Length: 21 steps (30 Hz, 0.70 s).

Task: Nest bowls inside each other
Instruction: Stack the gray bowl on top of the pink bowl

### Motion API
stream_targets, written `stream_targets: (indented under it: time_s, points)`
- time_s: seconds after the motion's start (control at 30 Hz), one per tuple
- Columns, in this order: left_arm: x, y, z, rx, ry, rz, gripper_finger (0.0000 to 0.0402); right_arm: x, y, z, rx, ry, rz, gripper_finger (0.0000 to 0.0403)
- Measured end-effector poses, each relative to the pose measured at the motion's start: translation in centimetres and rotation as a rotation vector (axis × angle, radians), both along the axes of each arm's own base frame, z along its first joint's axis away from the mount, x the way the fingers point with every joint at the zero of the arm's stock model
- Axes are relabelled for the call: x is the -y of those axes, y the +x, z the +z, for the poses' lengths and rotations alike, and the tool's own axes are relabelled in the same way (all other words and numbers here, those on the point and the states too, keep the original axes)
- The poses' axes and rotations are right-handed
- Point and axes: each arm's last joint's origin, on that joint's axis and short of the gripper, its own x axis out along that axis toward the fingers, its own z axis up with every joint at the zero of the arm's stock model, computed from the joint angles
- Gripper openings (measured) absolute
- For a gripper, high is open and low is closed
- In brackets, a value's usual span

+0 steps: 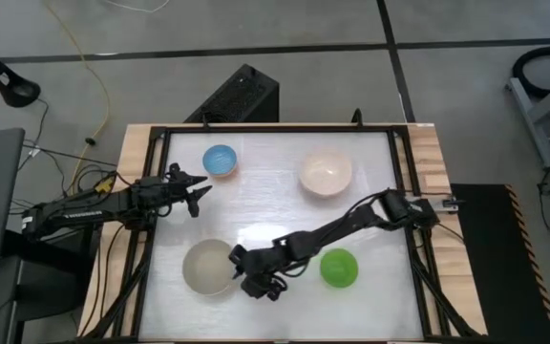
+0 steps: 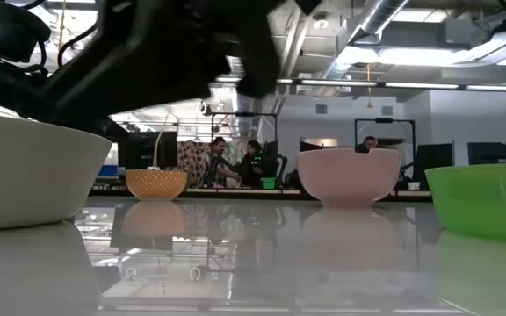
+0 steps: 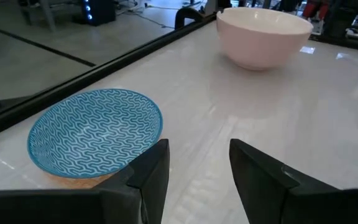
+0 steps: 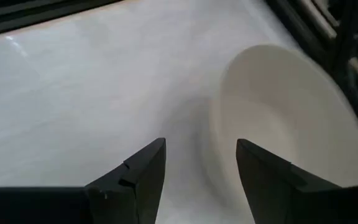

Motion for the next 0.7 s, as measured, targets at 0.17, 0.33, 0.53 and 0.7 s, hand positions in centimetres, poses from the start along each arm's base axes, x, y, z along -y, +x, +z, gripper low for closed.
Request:
stream_targets:
  time_s: [0.17, 0.33, 0.53, 0.7]
  points:
    - [0.0, 0.0, 0.0, 0.001, -0.002, 0.0, 0.0158, 0.0, 0.8, 0.4, 0.012, -0.042, 0.027, 0.0217]
    - [0.0, 0.0, 0.0, 0.001, -0.003, 0.0, 0.0158, 1.3, 1.2, 0.4, 0.006, -0.043, -0.001, 0.0217]
    - [0.0, 0.0, 0.0, -0.004, 0.005, -0.002, 0.0158, 3.2, 2.1, -1.7, -0.046, -0.061, -0.036, 0.0217]
    - [0.0, 0.0, 0.0, -0.004, 0.005, -0.003, 0.0158, 2.8, 2.4, -4.0, -0.046, -0.165, -0.025, 0.0212]
